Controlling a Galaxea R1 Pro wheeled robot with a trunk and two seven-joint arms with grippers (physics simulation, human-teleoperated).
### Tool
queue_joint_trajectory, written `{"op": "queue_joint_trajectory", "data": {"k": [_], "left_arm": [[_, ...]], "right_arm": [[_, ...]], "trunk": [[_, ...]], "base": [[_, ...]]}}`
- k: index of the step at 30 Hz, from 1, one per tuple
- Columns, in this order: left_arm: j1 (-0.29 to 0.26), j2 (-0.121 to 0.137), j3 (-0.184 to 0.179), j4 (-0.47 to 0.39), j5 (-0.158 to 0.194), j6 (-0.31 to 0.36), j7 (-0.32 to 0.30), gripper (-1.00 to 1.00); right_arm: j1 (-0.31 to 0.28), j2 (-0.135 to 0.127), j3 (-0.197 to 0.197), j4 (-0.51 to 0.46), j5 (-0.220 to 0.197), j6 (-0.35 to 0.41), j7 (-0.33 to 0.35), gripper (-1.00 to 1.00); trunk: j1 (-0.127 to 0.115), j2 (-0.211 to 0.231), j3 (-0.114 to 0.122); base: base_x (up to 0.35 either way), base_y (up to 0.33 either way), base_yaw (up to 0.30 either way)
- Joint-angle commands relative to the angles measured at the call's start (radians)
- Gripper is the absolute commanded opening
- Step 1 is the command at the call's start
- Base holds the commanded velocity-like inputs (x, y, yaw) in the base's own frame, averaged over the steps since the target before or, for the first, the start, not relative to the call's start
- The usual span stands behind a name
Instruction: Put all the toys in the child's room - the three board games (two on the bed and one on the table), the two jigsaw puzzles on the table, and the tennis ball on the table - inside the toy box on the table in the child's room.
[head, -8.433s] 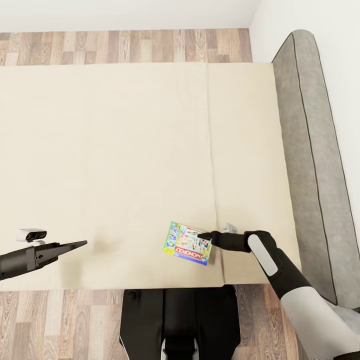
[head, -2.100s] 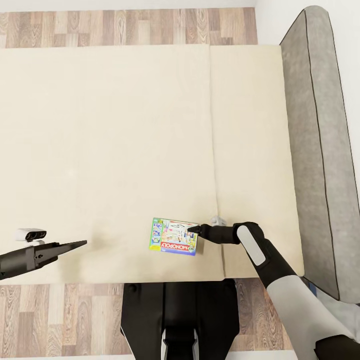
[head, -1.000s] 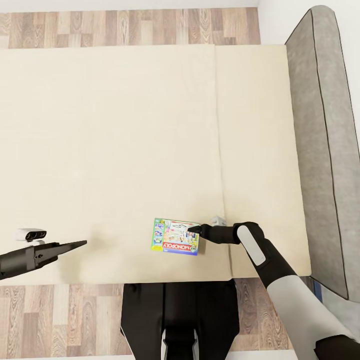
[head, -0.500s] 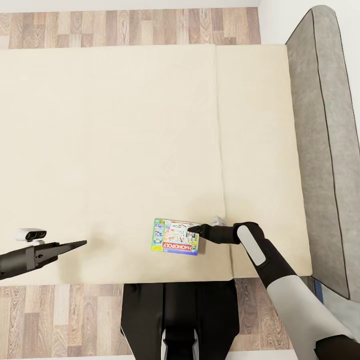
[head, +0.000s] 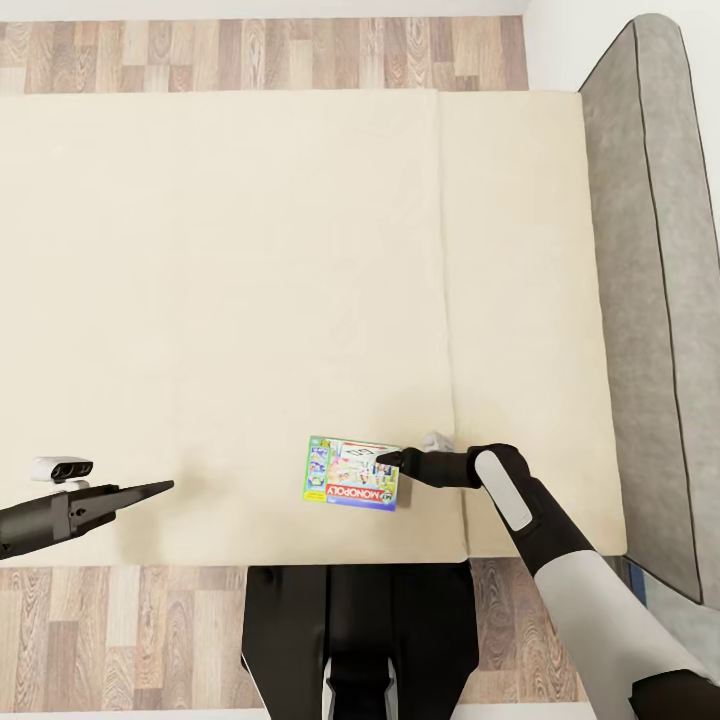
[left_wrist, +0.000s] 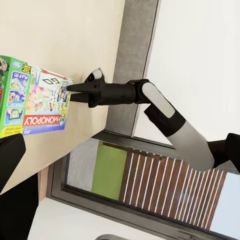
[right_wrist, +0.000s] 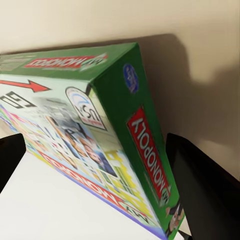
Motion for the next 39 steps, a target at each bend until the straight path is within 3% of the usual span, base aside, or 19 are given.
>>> {"op": "queue_joint_trajectory", "data": {"k": [1,30,39], "left_arm": [[0.0,0.0,0.0,0.0,-0.001,0.011,-0.004,1.0],[0.0,-0.009,-0.001,0.001,-0.001,0.012,-0.004,1.0],[0.0,-0.002,-0.001,0.0,-0.001,0.012,-0.004,1.0]], "right_arm": [[0.0,-0.001,0.001,0.0,0.016,0.0,0.01,1.0],[0.002,0.004,-0.004,0.002,0.01,0.002,0.01,1.0],[0.003,-0.007,-0.004,0.003,-0.015,0.004,0.011,1.0]], "trunk": [[0.001,-0.001,-0.001],[0.001,-0.001,-0.001],[0.001,-0.001,-0.001]], "base": [[0.0,0.0,0.008],[0.0,0.0,0.001],[0.0,0.0,0.0]]}}
